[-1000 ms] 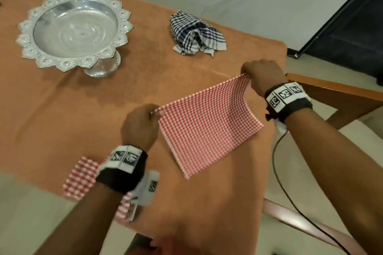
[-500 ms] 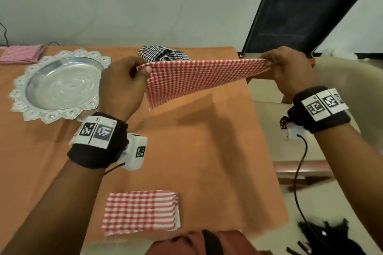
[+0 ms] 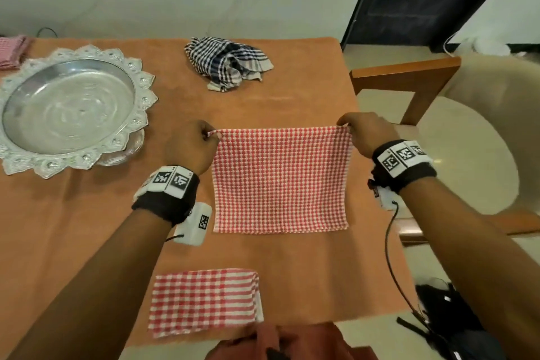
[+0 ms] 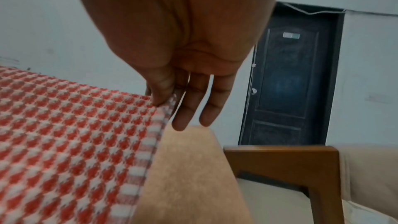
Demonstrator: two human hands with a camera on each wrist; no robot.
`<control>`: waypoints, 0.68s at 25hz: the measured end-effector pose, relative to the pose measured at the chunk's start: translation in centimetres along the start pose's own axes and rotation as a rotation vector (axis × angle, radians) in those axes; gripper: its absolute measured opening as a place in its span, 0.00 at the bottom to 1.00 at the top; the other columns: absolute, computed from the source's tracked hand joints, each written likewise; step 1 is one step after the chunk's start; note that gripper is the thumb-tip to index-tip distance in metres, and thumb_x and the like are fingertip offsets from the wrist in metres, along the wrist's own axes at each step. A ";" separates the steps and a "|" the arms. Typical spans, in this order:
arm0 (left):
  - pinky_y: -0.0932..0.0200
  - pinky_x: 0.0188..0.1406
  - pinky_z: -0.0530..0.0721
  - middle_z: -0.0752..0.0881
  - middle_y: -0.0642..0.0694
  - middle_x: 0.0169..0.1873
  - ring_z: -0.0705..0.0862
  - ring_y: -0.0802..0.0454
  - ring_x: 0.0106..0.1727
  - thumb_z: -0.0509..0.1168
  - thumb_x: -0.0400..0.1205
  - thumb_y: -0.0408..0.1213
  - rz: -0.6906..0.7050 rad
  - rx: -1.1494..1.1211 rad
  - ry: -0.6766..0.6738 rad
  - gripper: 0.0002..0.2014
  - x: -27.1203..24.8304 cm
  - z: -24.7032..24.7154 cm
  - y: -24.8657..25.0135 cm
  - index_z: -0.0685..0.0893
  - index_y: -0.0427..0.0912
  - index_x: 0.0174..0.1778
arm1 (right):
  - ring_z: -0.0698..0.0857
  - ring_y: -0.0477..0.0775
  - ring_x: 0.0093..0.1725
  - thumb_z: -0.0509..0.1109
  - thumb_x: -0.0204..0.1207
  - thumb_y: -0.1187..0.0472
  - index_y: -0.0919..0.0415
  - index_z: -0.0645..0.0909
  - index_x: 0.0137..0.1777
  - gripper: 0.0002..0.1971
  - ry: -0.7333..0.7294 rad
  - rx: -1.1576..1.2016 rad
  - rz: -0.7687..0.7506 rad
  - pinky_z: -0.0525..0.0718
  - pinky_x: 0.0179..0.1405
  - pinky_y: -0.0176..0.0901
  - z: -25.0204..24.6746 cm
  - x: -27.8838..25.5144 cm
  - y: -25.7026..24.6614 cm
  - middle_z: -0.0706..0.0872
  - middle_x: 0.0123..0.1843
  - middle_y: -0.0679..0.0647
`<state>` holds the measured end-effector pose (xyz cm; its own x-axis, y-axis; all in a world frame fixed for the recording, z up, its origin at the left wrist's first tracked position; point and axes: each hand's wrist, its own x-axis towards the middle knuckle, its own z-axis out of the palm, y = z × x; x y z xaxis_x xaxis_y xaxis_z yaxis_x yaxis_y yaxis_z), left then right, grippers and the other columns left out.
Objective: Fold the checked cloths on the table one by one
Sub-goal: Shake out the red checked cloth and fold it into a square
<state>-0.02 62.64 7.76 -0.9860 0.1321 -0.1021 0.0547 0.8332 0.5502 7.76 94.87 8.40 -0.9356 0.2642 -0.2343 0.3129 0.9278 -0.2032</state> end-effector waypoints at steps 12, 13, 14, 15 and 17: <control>0.42 0.71 0.71 0.72 0.43 0.75 0.75 0.41 0.71 0.56 0.85 0.42 0.176 0.151 -0.130 0.21 6.9 10.9 0.7 0.73 0.45 0.75 | 0.77 0.63 0.68 0.59 0.82 0.54 0.60 0.76 0.72 0.21 0.110 0.271 -0.063 0.73 0.71 0.58 8.1 9.8 -3.6 0.74 0.75 0.59; 0.40 0.77 0.64 0.68 0.43 0.79 0.68 0.41 0.77 0.55 0.86 0.43 0.217 0.142 -0.198 0.23 5.9 12.1 1.4 0.69 0.45 0.78 | 0.74 0.61 0.73 0.56 0.84 0.51 0.60 0.73 0.75 0.23 0.073 0.374 -0.131 0.69 0.75 0.57 8.9 9.0 -5.7 0.72 0.78 0.59; 0.39 0.81 0.55 0.61 0.42 0.82 0.59 0.41 0.82 0.54 0.86 0.44 0.225 0.159 -0.283 0.26 5.2 13.5 1.9 0.63 0.46 0.82 | 0.68 0.60 0.78 0.53 0.85 0.48 0.59 0.69 0.78 0.26 -0.008 0.430 -0.180 0.63 0.78 0.57 10.0 8.4 -7.6 0.68 0.81 0.58; 0.40 0.82 0.47 0.52 0.44 0.84 0.50 0.41 0.84 0.53 0.86 0.47 0.206 0.199 -0.378 0.30 4.6 14.8 2.1 0.54 0.48 0.84 | 0.60 0.59 0.82 0.50 0.85 0.44 0.57 0.64 0.81 0.28 -0.113 0.434 -0.199 0.56 0.81 0.58 11.3 8.0 -9.3 0.62 0.84 0.57; 0.41 0.81 0.34 0.37 0.46 0.84 0.34 0.42 0.84 0.49 0.85 0.55 0.168 0.326 -0.513 0.35 4.2 16.7 1.1 0.37 0.54 0.83 | 0.46 0.55 0.85 0.45 0.85 0.41 0.52 0.52 0.85 0.30 -0.281 0.362 -0.169 0.42 0.83 0.59 14.0 7.4 -10.9 0.48 0.87 0.53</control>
<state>-1.45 73.07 -5.92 -0.7630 0.4486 -0.4654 0.3270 0.8889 0.3207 -0.26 82.97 -4.42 -0.9134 -0.0093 -0.4069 0.2441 0.7875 -0.5660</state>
